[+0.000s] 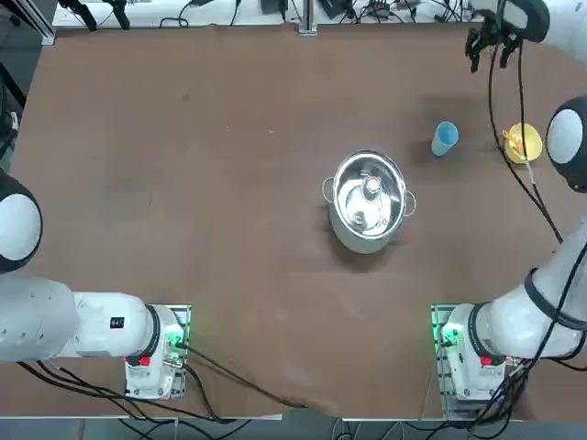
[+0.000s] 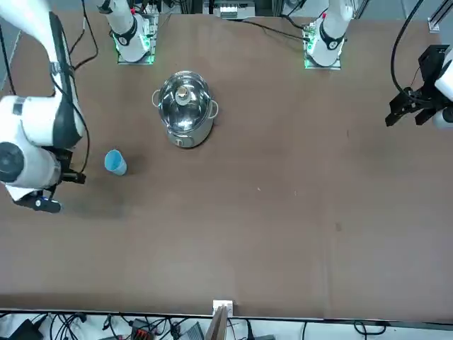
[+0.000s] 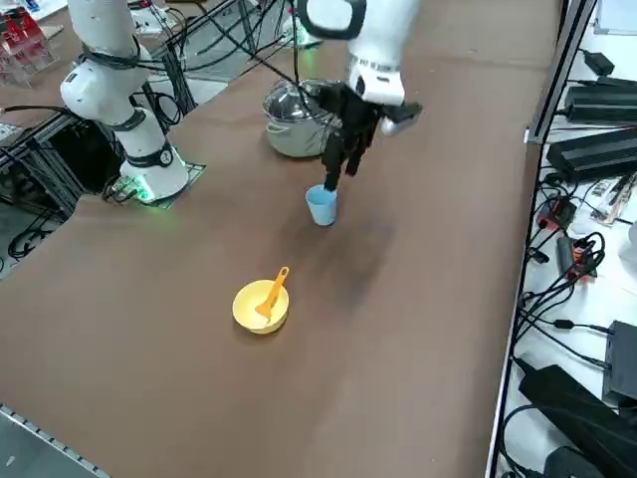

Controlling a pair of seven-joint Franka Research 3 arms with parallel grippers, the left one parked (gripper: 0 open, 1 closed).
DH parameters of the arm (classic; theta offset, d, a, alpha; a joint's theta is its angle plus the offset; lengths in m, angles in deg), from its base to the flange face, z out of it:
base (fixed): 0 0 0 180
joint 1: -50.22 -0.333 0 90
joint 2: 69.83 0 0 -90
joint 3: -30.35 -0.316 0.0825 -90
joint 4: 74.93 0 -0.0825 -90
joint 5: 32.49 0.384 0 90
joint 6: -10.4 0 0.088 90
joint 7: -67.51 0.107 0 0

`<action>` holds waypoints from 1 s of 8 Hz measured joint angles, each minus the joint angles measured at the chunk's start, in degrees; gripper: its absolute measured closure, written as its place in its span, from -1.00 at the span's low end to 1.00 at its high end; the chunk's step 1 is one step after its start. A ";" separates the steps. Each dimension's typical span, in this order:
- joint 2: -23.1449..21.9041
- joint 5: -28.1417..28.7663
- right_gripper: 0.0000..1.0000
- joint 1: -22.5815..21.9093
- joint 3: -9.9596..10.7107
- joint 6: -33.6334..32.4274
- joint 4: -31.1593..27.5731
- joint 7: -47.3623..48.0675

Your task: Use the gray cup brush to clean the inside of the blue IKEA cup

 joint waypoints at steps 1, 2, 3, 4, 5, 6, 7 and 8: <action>-1.87 0.62 -0.98 0.15 0.02 -0.19 0.17 -1.31; -3.74 1.05 -0.98 0.20 0.02 -0.35 0.22 -2.24; -5.52 2.62 -0.98 0.21 0.09 -0.88 0.26 -3.47; -7.25 5.08 -0.98 0.22 0.23 -1.75 0.29 -4.36; -9.02 7.09 -0.98 0.23 0.31 -2.53 0.32 -4.78; -10.82 8.74 -0.99 0.23 0.33 -3.59 0.35 -5.04; -12.55 10.13 -0.99 0.26 0.41 -5.30 0.35 -5.16; -14.18 11.54 -0.99 0.43 0.58 -7.12 0.36 -5.23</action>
